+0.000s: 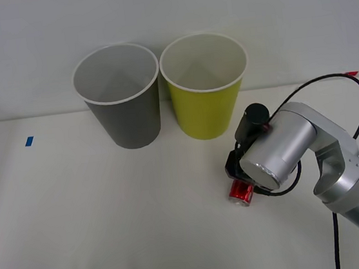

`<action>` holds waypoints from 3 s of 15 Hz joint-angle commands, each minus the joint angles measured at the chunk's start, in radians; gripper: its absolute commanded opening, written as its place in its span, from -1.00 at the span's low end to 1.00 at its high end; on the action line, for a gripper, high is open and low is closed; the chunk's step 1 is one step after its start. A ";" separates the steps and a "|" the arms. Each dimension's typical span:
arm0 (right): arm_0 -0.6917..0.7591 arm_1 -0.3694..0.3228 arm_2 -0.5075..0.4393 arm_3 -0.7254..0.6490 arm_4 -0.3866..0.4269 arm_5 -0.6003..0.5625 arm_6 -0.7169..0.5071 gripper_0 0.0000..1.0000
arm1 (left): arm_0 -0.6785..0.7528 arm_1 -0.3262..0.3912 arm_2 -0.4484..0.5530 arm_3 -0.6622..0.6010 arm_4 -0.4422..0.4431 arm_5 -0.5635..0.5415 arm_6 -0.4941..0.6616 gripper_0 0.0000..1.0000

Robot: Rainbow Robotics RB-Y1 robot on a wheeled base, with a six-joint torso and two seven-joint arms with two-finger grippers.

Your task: Put cans in the gray bin and PET bottles in the light green bin.

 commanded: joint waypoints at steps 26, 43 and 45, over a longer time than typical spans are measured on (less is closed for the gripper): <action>0.239 0.250 -0.443 -0.670 0.064 -0.190 1.075 -1.00 | 0.000 0.000 0.000 0.000 0.000 0.000 0.000 0.83; -0.082 0.394 -0.278 -0.294 -0.001 -0.641 1.165 -1.00 | 0.000 0.000 0.000 0.000 0.000 0.000 0.000 0.84; -0.126 0.392 -0.233 -0.147 -0.002 -0.816 1.180 -1.00 | 0.000 0.000 0.000 0.000 0.000 0.000 0.000 0.84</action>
